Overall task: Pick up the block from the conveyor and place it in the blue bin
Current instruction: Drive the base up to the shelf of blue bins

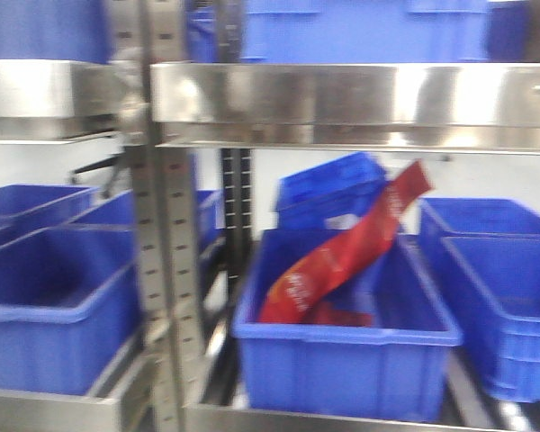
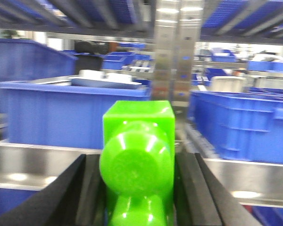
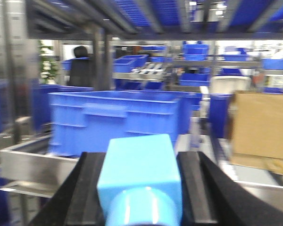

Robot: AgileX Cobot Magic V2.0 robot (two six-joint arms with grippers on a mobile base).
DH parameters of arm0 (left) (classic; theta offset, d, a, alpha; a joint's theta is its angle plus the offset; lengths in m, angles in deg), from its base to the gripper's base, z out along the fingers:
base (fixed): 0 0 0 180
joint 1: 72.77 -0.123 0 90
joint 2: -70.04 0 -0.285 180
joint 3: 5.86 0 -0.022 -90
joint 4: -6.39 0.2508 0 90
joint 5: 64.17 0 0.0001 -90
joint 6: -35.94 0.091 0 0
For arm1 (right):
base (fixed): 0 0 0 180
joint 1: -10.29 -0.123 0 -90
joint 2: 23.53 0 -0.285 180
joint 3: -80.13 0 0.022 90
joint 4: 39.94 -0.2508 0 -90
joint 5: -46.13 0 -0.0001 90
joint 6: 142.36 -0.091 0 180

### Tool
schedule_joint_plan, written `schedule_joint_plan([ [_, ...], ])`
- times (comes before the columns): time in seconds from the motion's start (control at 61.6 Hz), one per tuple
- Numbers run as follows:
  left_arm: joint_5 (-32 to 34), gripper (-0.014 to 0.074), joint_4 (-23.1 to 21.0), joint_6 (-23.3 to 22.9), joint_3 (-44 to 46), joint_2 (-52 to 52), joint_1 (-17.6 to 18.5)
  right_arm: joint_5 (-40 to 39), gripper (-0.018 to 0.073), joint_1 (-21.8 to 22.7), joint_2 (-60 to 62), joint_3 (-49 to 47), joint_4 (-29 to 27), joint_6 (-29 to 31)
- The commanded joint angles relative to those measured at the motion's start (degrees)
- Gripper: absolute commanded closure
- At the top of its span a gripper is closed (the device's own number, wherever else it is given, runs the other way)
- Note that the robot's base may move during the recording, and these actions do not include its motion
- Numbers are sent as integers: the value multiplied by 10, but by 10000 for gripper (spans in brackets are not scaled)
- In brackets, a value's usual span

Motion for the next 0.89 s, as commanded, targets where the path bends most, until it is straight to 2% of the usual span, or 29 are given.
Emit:
schedule_joint_plan([
  [0.0, 11, 707, -3, 0, 1, -2, -1, -13, 727, 0, 1, 0, 4, 3],
  [0.876, 11, 707, -3, 0, 1, -2, -1, -13, 727, 0, 1, 0, 4, 3],
])
